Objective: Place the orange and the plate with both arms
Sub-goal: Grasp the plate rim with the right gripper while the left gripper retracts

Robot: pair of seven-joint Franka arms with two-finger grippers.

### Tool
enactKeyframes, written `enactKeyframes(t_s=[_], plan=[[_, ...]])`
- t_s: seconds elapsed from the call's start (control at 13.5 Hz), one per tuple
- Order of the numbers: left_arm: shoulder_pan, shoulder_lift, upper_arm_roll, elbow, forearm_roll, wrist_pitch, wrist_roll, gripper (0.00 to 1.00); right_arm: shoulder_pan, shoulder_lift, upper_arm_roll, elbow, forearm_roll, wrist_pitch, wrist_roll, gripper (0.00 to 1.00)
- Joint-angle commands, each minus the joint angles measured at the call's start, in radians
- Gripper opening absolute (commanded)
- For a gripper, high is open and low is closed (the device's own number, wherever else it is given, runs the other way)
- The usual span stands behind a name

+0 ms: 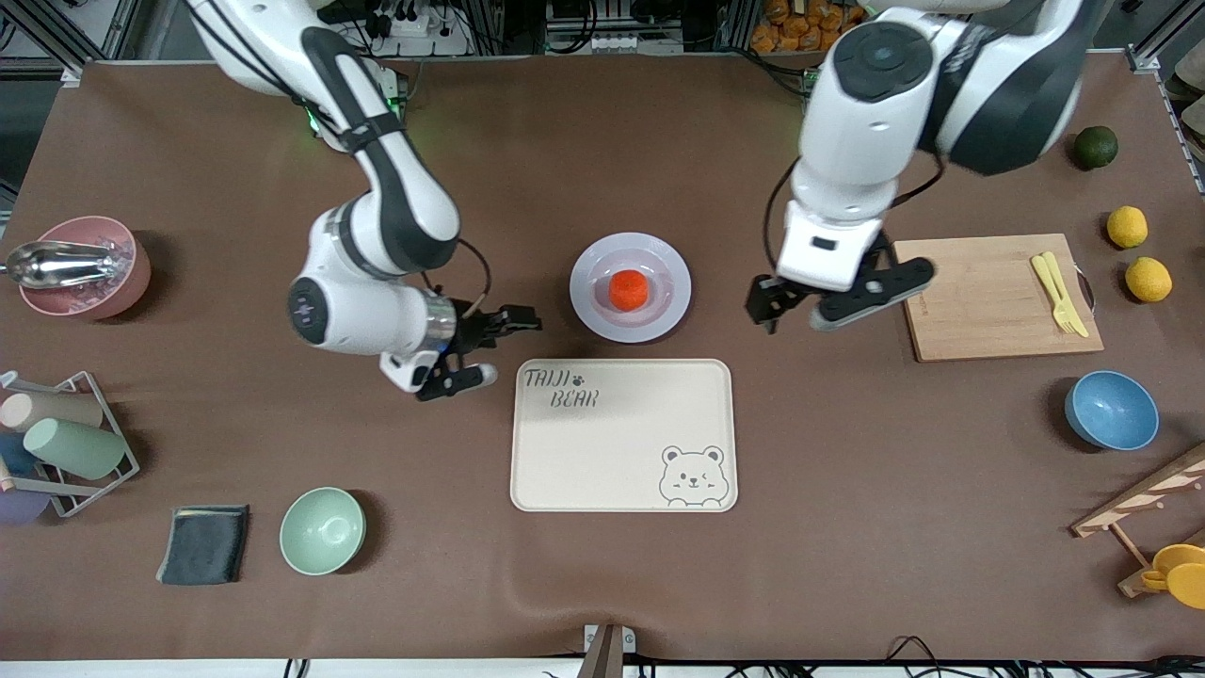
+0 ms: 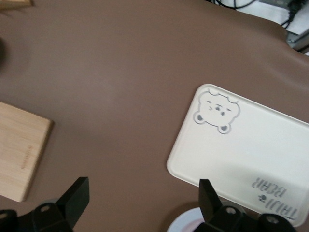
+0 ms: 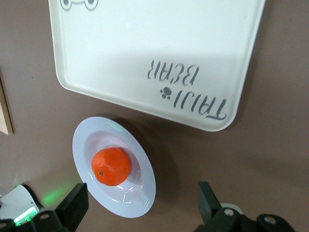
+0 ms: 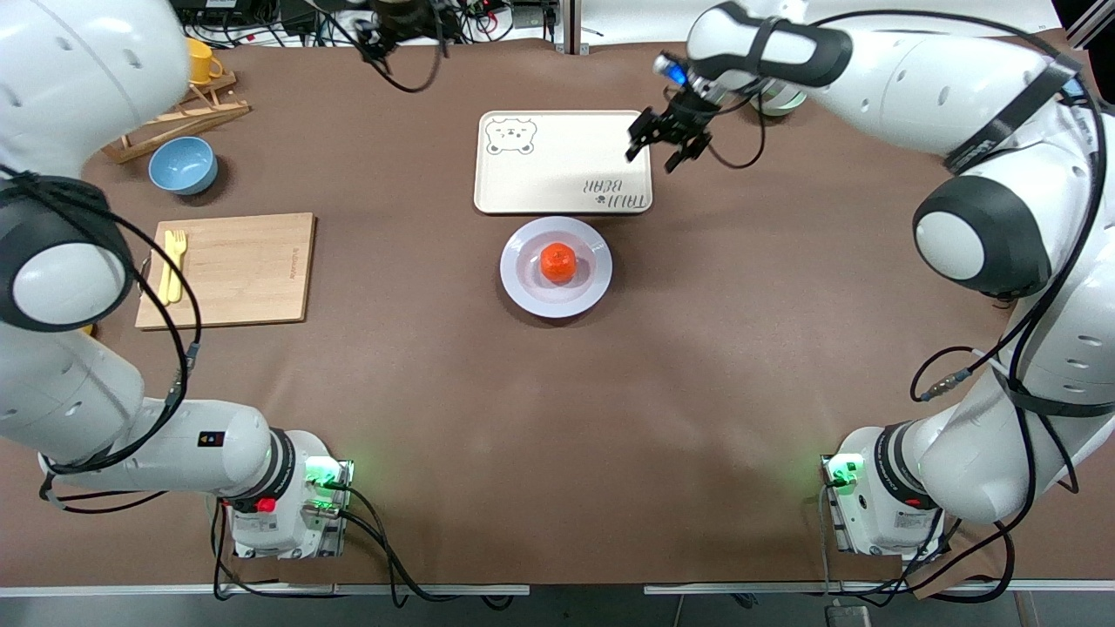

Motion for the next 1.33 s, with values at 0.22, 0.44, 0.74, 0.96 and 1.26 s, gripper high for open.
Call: enactKeyframes(t_s=[0.22, 0.44, 0.74, 0.96, 1.26], plan=[[0.021, -0.176, 0.241, -0.029, -0.181, -0.089, 0.511, 1.0, 0.048, 0.005, -0.008, -0.179, 0.302, 0.067, -0.184, 1.0], [0.014, -0.216, 0.372, -0.027, -0.24, -0.164, 0.717, 1.0, 0.044, 0.04, -0.008, -0.252, 0.496, 0.067, -0.418, 1.0], [0.003, -0.2, 0.414, 0.084, -0.263, -0.282, 0.763, 1.0, 0.088, 0.118, -0.006, -0.27, 0.686, 0.066, -0.56, 1.0], [0.005, -0.205, 0.425, 0.083, -0.268, -0.316, 0.802, 1.0, 0.125, 0.158, -0.006, -0.276, 0.823, 0.061, -0.644, 1.0], [0.003, -0.211, 0.487, 0.08, -0.338, -0.331, 0.878, 1.0, 0.188, 0.163, -0.006, -0.273, 0.91, 0.064, -0.648, 1.0]])
